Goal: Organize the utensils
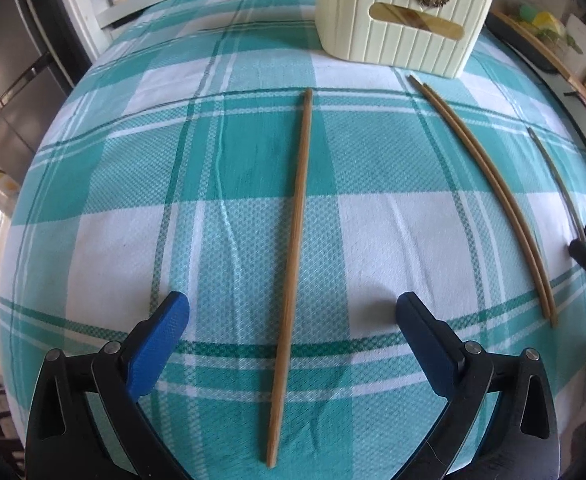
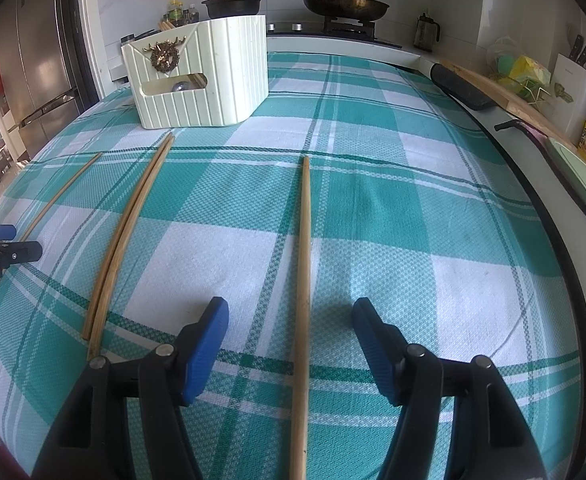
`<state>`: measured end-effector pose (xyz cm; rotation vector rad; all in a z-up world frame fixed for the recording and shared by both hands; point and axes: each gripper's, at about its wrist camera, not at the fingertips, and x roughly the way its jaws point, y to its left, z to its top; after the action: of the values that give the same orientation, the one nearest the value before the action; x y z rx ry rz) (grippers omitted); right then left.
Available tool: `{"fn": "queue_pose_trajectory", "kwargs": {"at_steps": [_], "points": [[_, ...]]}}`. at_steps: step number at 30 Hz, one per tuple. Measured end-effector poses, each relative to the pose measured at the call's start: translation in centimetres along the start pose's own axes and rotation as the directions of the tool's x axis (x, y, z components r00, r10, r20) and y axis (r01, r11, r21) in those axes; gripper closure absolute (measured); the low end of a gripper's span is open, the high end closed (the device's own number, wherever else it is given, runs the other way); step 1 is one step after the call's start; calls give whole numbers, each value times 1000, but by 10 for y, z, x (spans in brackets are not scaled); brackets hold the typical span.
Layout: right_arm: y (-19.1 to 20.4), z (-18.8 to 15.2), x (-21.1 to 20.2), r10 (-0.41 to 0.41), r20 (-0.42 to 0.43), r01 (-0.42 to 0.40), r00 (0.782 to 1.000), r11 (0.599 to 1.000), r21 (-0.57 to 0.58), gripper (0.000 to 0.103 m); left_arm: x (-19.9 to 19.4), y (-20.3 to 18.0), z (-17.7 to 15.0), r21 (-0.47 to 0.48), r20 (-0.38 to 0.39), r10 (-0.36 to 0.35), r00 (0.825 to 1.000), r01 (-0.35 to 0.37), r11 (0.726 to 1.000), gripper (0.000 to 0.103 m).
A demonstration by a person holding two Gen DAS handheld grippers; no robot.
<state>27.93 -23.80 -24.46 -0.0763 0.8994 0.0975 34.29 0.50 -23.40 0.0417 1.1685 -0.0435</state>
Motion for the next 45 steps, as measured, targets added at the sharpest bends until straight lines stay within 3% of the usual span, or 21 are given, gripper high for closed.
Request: {"fn": "queue_pose_trajectory", "kwargs": {"at_steps": [4,9,11,18,24,30,35,36,37,38,40,42,45], "points": [[0,0,0,0,0,0,1000,1000,-1,36,1,10,-1,26,7,-29,1000,29,999,0],[0,-1,0,0,0,0,1000,1000,-1,37,0,12,-7,54,126,-49,991,42,998,0],[0,-1,0,1,1,-1,1000,1000,1,37,0,11,-6,53,136,-50,990,43,998,0],[0,1,-1,5,-24,-6,1000,1000,-5,36,3,9,3,22,96,-35,995,33,999,0],[-4,17,6,59,-158,-70,986,996,-62,37,11,15,30,84,-35,-76,997,79,993,1],[-10,45,23,49,-220,-74,974,991,-110,57,26,16,65,108,-60,-58,997,64,992,4],[-11,74,47,28,-223,-52,974,993,-104,60,28,5,87,150,-61,-76,995,84,985,27],[-10,82,53,32,-228,-56,973,994,-98,63,28,3,89,154,-56,-78,995,85,984,38],[-9,87,58,35,-227,-56,973,995,-87,71,27,0,92,161,-48,-85,995,92,983,54],[-9,90,59,33,-221,-53,975,995,-83,80,26,-1,93,167,-41,-93,995,98,981,63],[-7,100,67,47,-222,-62,974,996,-63,96,24,-4,95,170,-34,-119,992,123,978,97],[-7,104,69,43,-219,-53,975,998,-40,97,21,0,96,134,-25,-163,986,165,977,98],[-6,108,49,63,-153,-67,986,998,-19,97,0,4,93,102,51,-204,978,198,975,99]]}}
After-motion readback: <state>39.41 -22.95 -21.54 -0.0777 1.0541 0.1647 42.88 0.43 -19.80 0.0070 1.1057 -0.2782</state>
